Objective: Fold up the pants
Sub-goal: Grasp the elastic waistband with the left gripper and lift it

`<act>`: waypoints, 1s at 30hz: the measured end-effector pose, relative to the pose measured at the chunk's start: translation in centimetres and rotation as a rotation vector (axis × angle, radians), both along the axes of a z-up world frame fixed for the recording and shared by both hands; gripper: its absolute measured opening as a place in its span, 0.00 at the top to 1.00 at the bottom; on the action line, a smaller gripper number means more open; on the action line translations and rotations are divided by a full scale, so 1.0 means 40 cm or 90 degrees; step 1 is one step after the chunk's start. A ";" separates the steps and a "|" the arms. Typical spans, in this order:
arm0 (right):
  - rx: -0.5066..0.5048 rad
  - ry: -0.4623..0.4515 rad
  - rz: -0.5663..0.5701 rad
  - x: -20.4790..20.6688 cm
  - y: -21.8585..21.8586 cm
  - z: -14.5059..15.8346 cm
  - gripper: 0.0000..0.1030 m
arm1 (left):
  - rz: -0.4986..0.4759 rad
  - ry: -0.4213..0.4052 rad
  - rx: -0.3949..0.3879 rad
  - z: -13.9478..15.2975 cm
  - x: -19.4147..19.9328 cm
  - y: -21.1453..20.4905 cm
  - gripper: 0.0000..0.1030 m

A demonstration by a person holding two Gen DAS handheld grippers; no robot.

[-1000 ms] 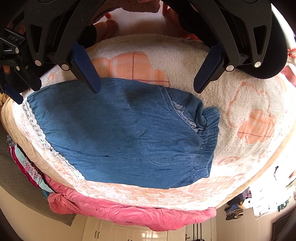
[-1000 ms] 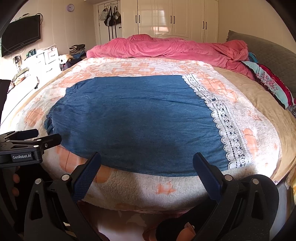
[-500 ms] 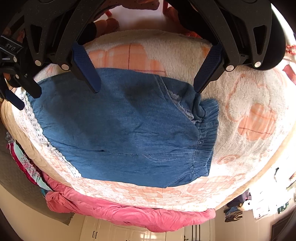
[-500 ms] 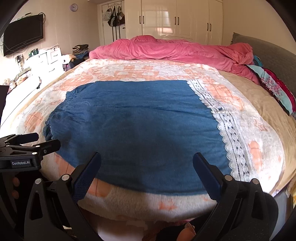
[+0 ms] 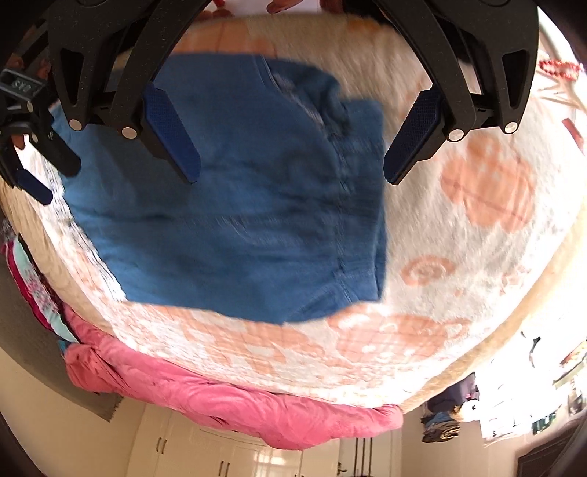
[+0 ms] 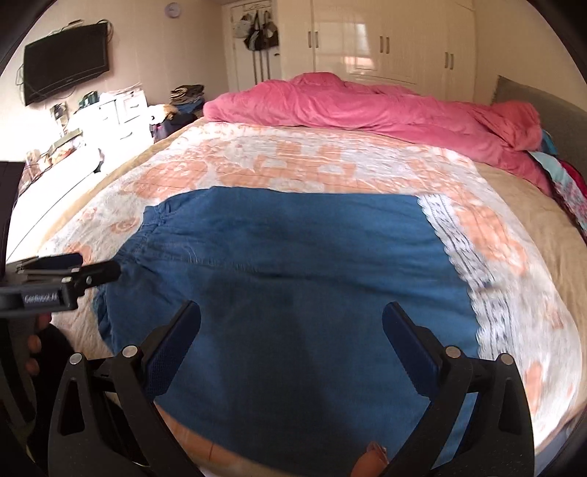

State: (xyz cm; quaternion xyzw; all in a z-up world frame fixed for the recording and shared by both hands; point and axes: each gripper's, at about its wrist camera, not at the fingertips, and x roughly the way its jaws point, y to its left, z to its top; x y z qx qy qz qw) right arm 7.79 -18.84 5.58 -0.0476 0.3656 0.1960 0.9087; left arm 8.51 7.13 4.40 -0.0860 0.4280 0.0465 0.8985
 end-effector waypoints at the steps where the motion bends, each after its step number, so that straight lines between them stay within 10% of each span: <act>1: 0.003 0.011 0.007 0.017 0.006 -0.001 0.04 | 0.002 0.001 -0.003 0.001 0.009 0.006 0.09; 7: -0.017 0.011 0.032 0.114 0.055 0.009 0.04 | 0.007 0.022 -0.058 -0.005 0.117 0.077 0.09; 13: -0.020 0.045 0.053 0.217 0.079 -0.007 0.04 | 0.070 0.023 -0.004 -0.028 0.219 0.194 0.09; 30: -0.181 0.060 0.151 0.519 0.246 -0.099 0.04 | -0.057 0.043 0.063 -0.140 0.376 0.236 0.18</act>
